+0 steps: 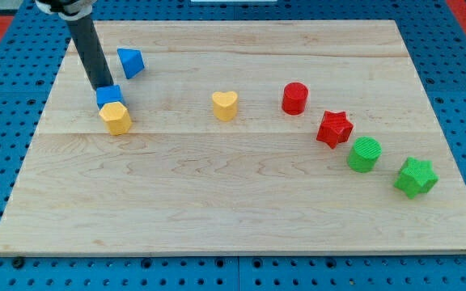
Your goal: Separate blue cube from the yellow hexagon
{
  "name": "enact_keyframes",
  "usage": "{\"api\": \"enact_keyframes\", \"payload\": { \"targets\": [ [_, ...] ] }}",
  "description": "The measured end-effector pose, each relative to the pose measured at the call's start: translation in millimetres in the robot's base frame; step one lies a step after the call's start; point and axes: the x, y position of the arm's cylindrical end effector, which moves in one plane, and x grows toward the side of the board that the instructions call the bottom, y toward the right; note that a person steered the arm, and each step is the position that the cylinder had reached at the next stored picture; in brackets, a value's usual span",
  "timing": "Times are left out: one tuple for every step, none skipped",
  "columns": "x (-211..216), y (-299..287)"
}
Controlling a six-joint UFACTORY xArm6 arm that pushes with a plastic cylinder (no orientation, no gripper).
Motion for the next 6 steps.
{"api": "enact_keyframes", "payload": {
  "targets": [
    [28.9, 0.8],
    [49.2, 42.2],
    [63.7, 49.2],
    [83.8, 14.2],
    [106.5, 26.0],
    [91.6, 45.5]
  ]
}}
